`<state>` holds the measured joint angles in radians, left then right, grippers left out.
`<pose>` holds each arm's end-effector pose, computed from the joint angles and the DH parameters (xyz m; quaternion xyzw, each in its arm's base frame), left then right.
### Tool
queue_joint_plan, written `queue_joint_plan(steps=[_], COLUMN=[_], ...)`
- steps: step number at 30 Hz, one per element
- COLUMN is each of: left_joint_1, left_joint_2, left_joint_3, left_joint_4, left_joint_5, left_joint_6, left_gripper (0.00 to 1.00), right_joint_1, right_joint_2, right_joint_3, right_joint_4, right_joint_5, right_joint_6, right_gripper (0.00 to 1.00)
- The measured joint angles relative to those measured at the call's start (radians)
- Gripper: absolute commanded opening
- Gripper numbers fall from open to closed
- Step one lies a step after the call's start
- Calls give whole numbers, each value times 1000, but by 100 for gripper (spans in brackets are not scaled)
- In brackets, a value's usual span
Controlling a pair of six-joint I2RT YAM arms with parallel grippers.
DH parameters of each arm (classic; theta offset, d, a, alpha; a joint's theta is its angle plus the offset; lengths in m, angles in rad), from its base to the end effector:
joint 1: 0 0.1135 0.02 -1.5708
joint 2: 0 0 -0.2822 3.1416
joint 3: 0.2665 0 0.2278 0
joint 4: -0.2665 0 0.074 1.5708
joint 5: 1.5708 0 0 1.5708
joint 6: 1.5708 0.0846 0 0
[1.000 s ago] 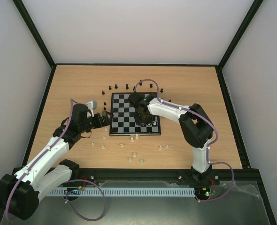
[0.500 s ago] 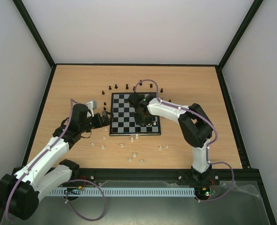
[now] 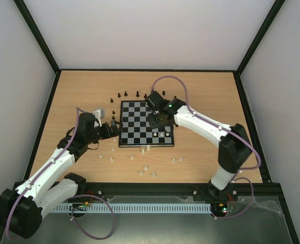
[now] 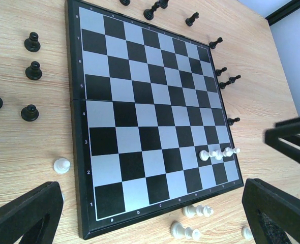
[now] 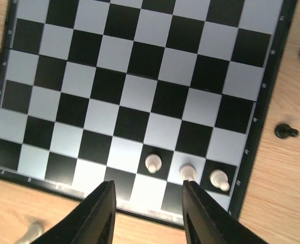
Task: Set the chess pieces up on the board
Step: Place the chess piece on the chessboard.
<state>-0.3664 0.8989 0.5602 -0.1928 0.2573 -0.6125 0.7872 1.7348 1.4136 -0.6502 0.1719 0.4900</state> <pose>0.1845 -0.0939 0.2390 -0.0424 0.8621 -0.3298 0.3823 0.2801 0.2606 0.2495 -0.1159 0.9452 0.1095 0.2851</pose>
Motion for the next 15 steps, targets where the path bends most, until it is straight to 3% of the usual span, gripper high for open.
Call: queue_joint_plan(steps=[8, 15], left_joint_1=[0, 0], left_joint_2=[3, 23], left_joint_3=[0, 0], left_joint_4=[5, 24], left_joint_5=[5, 28], left_joint_6=[0, 0], left_gripper=[99, 99], right_joint_1=[1, 1], right_joint_2=[-288, -498], right_joint_3=[-247, -367], right_joint_4=[-8, -68], right_joint_5=[7, 12], right_joint_6=[42, 99], right_gripper=[64, 91])
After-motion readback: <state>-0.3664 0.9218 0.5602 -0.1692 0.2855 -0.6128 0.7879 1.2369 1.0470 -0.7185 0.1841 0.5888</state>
